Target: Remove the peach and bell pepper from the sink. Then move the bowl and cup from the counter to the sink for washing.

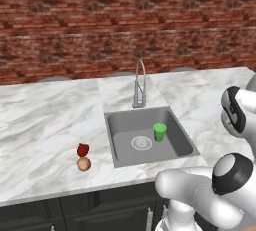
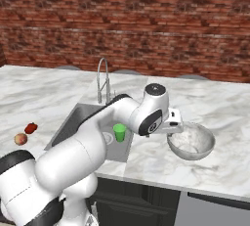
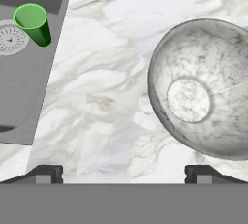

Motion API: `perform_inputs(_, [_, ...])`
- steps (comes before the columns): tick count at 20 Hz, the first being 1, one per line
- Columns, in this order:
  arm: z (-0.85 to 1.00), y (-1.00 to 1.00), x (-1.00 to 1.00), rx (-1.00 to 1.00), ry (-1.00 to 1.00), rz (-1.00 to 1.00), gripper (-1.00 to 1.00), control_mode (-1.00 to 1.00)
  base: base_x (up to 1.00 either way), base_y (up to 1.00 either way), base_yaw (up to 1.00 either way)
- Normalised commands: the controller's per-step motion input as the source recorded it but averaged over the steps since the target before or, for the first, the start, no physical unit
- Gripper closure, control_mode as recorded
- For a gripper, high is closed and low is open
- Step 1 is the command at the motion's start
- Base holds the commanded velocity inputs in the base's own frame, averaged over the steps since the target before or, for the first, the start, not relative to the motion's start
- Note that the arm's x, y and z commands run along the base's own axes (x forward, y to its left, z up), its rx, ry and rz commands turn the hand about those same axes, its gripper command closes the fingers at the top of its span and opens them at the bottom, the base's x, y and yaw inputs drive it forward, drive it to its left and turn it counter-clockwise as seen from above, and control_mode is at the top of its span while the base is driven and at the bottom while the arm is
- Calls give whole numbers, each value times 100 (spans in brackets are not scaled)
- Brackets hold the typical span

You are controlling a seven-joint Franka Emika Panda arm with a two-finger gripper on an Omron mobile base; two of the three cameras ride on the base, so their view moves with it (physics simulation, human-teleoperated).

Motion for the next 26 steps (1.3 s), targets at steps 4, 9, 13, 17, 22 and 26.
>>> perform_inputs(4, [-22, -12, 8, 0, 0, 0, -100, -100, 0, 0, 0])
perform_inputs(9, [-22, -11, 13, -1, 1, 0, -100, -100, 0, 0, 0])
perform_inputs(13, [-15, -9, 18, -2, 5, 0, -100, -100, 0, 0, 0])
perform_inputs(17, [-12, -14, 21, 0, 9, 0, -100, -100, 0, 0, 0])
perform_inputs(22, [-4, -16, 14, 0, 6, 0, -100, -100, 0, 0, 0])
perform_inputs(26, [-3, -17, 8, 0, 0, 0, -100, -100, 0, 0, 0])
